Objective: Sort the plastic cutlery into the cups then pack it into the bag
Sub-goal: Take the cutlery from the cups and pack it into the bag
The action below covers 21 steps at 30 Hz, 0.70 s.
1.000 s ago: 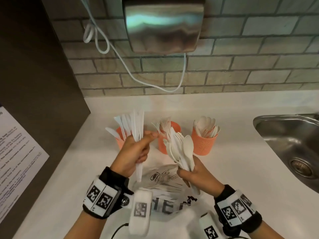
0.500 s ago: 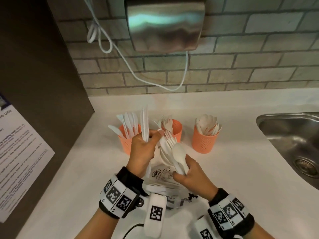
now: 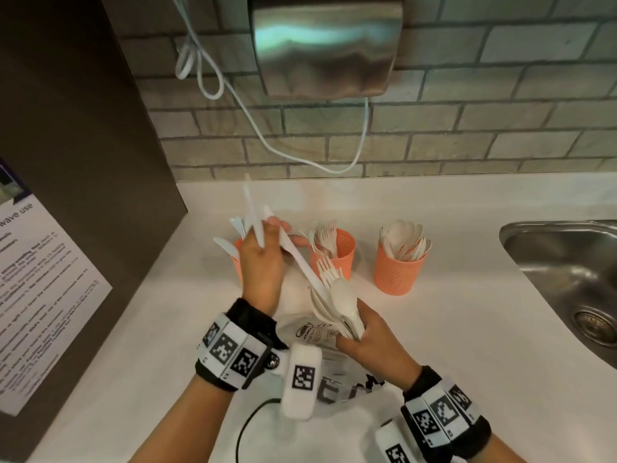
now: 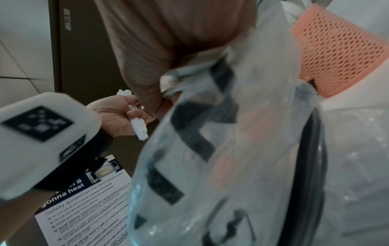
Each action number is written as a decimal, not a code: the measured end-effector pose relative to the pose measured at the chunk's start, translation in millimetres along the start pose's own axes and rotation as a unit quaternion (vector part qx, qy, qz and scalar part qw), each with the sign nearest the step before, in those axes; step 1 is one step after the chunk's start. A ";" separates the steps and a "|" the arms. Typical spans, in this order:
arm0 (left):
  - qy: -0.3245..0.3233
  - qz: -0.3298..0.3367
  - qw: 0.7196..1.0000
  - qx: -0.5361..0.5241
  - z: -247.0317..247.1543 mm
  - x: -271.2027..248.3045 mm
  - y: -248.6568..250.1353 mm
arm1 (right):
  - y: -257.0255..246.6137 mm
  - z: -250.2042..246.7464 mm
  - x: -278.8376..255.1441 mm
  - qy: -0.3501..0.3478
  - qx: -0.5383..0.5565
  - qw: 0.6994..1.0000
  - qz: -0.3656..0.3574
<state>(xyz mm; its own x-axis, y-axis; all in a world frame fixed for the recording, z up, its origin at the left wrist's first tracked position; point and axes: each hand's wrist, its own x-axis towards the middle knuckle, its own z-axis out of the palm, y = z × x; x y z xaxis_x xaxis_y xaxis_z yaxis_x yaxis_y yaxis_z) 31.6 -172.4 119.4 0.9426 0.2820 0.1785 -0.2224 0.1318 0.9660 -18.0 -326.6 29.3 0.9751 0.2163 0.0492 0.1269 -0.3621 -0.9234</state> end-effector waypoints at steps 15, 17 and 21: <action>-0.143 -0.143 0.977 0.070 -18.9 -18.9 -2.6 | -2.6 4.9 4.8 0.132 -0.200 0.970 -0.042; -0.113 -0.113 0.983 0.092 -13.1 -23.4 -10.0 | -4.6 7.0 5.9 0.144 -0.251 0.956 -0.042; -0.066 -0.031 0.986 0.153 -5.3 -24.4 -15.5 | -7.7 10.8 5.7 0.139 -0.284 0.948 -0.024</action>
<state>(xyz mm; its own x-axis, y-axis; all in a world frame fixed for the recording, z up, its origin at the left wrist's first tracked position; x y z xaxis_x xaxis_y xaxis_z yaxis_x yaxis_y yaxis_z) 10.7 -176.3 99.1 0.9806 0.1540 0.1212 -0.0975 -0.1530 0.9834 -15.4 -312.9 32.6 0.9660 0.0252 0.2574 0.1722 -0.8053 -0.5673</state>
